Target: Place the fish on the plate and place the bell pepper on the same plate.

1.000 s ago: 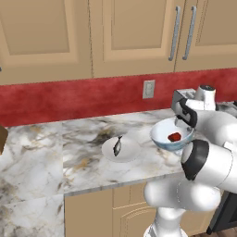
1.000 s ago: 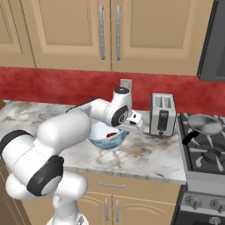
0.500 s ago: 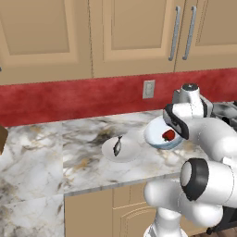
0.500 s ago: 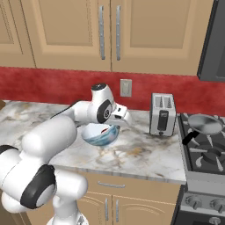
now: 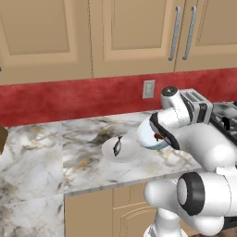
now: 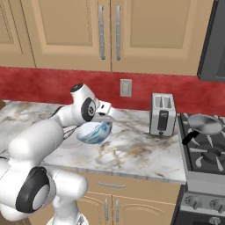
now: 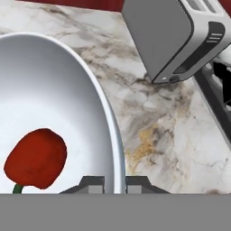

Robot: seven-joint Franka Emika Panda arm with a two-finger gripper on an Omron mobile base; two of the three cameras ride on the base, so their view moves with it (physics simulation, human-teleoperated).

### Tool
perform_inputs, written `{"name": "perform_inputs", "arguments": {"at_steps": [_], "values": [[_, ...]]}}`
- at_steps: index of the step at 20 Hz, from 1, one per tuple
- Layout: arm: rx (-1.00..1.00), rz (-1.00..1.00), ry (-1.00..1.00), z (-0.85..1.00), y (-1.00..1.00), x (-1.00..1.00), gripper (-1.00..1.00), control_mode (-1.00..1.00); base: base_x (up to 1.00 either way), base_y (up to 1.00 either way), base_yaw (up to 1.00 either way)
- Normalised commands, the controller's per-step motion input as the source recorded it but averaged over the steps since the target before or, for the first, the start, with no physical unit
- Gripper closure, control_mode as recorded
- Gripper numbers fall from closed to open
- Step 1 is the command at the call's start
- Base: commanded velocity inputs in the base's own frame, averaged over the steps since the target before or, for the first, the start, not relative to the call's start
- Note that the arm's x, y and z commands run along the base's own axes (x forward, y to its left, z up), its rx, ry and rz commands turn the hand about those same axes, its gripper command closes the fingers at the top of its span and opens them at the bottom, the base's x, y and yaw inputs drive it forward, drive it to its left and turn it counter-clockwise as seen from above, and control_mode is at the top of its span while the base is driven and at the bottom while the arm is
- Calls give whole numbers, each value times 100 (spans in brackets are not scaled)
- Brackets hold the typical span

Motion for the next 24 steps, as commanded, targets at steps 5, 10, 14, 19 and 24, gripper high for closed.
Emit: {"name": "perform_inputs", "arguments": {"at_steps": [5, 10, 14, 19, 24], "values": [[-11, 0, 0, 5, 21, 15, 100, -100, 0, 0, 0], [-10, 0, 0, 4, 8, 15, 100, -100, 0, 0, 0], [-15, -3, 0, 4, 15, 12, 100, -100, 0, 0, 0], [-21, -5, 0, 3, 19, 12, 100, -100, 0, 0, 0], [-18, -5, 0, 5, 20, 15, 100, -100, 0, 0, 0]]}}
